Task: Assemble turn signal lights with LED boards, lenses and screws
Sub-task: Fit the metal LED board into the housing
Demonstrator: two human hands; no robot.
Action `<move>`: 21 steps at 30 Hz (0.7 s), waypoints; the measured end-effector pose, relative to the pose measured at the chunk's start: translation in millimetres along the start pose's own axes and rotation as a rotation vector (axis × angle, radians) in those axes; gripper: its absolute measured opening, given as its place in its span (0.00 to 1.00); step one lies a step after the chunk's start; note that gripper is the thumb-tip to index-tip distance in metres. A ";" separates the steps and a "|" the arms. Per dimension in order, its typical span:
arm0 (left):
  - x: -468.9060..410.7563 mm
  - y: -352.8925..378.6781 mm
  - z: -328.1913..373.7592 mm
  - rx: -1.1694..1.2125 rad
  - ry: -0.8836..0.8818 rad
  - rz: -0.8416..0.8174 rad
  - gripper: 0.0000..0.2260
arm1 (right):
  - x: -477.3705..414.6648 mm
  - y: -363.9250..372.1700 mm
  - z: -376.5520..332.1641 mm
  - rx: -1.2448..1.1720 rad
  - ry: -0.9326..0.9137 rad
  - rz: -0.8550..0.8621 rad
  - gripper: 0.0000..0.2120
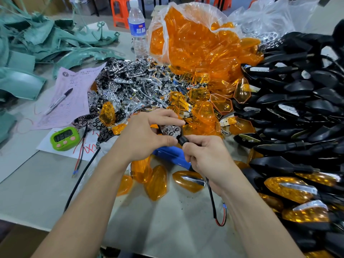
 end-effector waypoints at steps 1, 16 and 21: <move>0.5 1.0 -1.4 0.018 -0.002 0.002 0.20 | 0.4 0.5 -0.9 -0.005 -0.003 0.004 0.19; 1.7 8.6 -3.5 0.274 0.049 0.074 0.25 | 5.8 -6.9 -4.9 -0.251 0.081 -0.078 0.21; 1.2 7.2 -1.7 0.167 0.037 0.087 0.24 | 4.6 -6.4 -2.2 -0.241 0.086 -0.085 0.14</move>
Point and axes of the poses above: each hand's wrist, its own x-axis away from the middle knuckle, its own y-axis out of the palm, z = x × y, the point moved 2 cm from there along -x, towards the middle knuckle, and after that the axes turned 7 degrees about x, right-handed, at the moved point
